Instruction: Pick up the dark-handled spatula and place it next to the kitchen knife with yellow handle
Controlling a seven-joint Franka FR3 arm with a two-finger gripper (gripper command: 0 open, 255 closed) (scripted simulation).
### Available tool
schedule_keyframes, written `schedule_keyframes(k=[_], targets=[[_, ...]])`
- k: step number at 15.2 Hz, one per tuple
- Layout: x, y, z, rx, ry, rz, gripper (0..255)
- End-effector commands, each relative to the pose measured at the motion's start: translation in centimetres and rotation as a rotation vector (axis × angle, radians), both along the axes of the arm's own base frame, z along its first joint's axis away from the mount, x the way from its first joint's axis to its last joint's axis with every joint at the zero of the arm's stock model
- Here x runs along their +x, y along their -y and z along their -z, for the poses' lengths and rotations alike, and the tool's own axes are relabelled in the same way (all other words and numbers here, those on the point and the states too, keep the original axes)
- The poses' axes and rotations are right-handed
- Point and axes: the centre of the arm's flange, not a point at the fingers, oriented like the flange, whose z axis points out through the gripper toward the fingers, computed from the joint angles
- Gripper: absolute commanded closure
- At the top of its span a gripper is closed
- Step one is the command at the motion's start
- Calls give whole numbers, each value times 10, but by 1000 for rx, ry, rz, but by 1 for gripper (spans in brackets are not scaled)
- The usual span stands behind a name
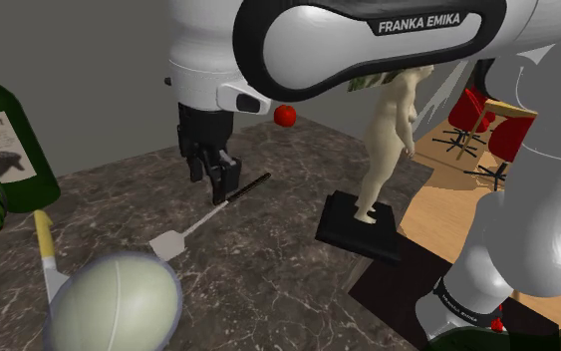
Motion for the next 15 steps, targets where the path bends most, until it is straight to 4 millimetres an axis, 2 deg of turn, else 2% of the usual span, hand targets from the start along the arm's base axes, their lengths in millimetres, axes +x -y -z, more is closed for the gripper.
schedule_keyframes(k=[1,2,3,4,8,15], targets=[[20,-3,72,-51,-118,7,0],[29,5,71,-49,-119,6,0],[41,9,60,-48,-120,6,0],[26,-4,65,-50,-119,6,0],[26,-8,15,-50,-119,6,0],[26,-8,15,-50,-119,6,0]])
